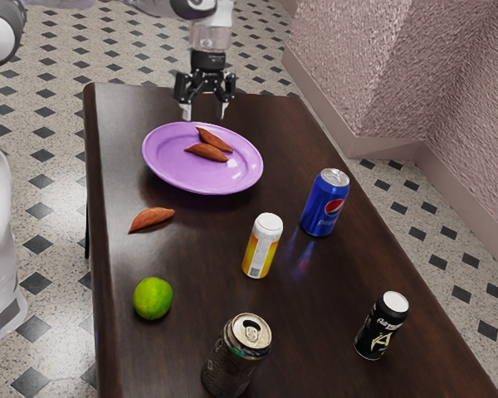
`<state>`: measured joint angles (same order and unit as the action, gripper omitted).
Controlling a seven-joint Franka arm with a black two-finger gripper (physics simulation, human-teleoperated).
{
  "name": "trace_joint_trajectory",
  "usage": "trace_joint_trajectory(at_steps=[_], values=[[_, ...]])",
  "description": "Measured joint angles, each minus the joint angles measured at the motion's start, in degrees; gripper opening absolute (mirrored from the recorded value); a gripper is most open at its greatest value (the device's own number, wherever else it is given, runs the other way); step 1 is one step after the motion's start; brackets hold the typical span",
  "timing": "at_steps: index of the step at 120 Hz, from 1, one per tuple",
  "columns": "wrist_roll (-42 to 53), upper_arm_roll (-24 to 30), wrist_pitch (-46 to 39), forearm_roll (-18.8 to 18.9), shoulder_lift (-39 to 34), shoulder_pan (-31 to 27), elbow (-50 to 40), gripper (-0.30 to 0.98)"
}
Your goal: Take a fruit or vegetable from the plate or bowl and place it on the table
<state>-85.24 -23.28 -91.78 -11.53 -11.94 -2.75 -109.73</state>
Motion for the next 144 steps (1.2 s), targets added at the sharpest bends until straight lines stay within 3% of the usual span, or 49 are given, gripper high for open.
trace_joint_trajectory(at_steps=[21,39,69,100,120,144], values=[[7.5,0.8,-3.9,-0.9,2.4,-4.5,-0.1,0.68],[0.5,0.9,-5.6,-3.9,2.0,-2.4,0.0,0.69],[-10.1,0.8,-8.3,0.3,-1.5,-6.0,-3.0,0.69],[-17.3,2.7,-14.8,0.4,6.1,-8.8,-3.2,0.69],[-20.4,4.0,-20.1,0.1,6.5,-8.9,-5.0,0.68],[-22.0,5.4,-22.9,-0.3,8.1,-13.2,-5.2,0.68]])
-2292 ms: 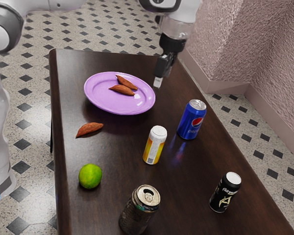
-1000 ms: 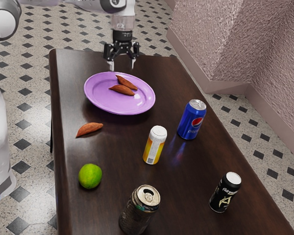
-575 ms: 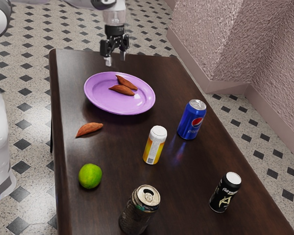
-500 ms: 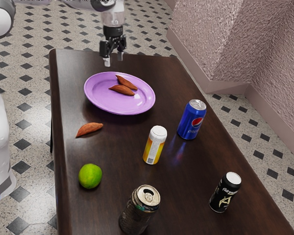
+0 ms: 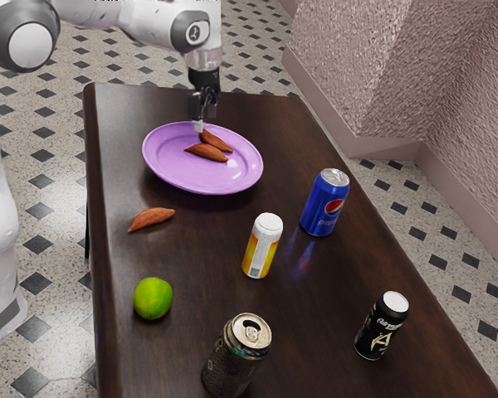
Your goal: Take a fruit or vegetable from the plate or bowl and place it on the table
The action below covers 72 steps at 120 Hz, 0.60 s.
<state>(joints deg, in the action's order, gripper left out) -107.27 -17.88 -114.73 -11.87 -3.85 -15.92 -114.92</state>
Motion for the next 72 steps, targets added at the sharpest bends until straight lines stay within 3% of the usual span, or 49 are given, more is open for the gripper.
trace_joint_trajectory(at_steps=[21,41,72], values=[[-1.0,1.9,-1.7,-0.1,0.3,1.8,-0.3,0.68],[-1.7,6.7,-4.1,-0.1,-4.1,-4.0,-7.1,0.67],[-1.8,7.2,-6.0,-0.2,-1.2,-6.5,-6.9,0.67]])
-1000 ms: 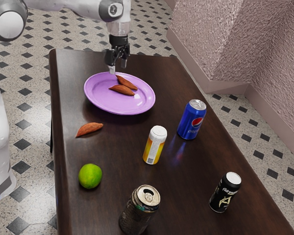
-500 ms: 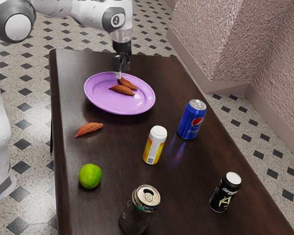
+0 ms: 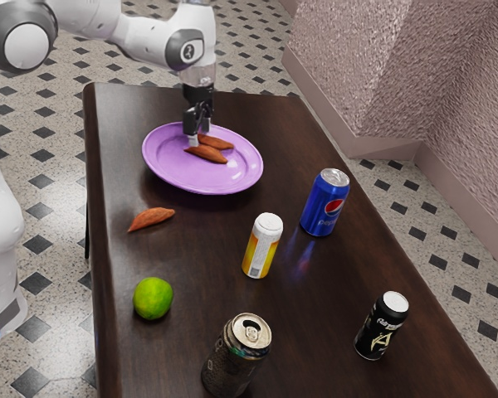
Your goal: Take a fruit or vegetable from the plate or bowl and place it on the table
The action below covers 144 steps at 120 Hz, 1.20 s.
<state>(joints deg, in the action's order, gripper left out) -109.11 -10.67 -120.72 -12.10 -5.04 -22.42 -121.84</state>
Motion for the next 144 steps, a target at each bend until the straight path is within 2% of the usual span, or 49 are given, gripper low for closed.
trace_joint_trajectory(at_steps=[27,77,144], values=[[0.2,1.1,-1.1,0.0,0.9,0.6,1.2,0.66],[0.2,4.5,-1.6,-2.7,-5.0,-1.5,-5.2,0.66],[1.7,4.9,-1.8,-2.4,-1.2,-4.0,-2.7,0.64]])
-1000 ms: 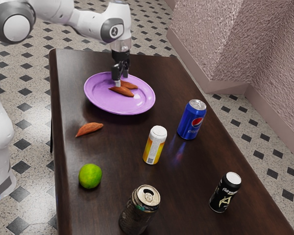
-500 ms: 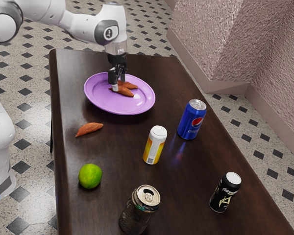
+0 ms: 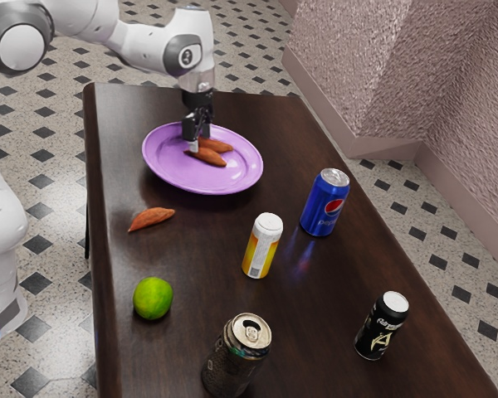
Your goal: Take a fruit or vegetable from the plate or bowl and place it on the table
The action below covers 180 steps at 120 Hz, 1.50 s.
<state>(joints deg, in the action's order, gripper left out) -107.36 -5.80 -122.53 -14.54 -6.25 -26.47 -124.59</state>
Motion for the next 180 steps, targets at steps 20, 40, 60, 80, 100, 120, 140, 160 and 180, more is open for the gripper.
trace_joint_trajectory(at_steps=[20,40,60,80,100,120,140,160,180], values=[[0.6,0.0,-0.6,0.0,1.3,0.1,0.4,0.64],[1.4,0.0,-1.4,-0.4,3.3,0.9,0.7,0.63],[2.1,0.0,-2.0,-1.2,3.9,1.5,0.8,0.53],[2.7,0.7,-2.5,-1.7,4.2,1.4,0.8,0.34],[3.1,0.9,-2.7,-1.6,3.4,1.4,0.8,0.26],[2.4,1.7,-2.4,1.3,-1.4,1.0,2.5,0.14],[1.8,1.4,-0.9,4.6,-2.7,-0.5,5.1,0.09],[2.6,1.0,0.1,6.3,-2.2,-8.1,8.0,0.04],[4.0,1.0,0.5,6.6,-1.3,-11.1,9.4,0.1]])
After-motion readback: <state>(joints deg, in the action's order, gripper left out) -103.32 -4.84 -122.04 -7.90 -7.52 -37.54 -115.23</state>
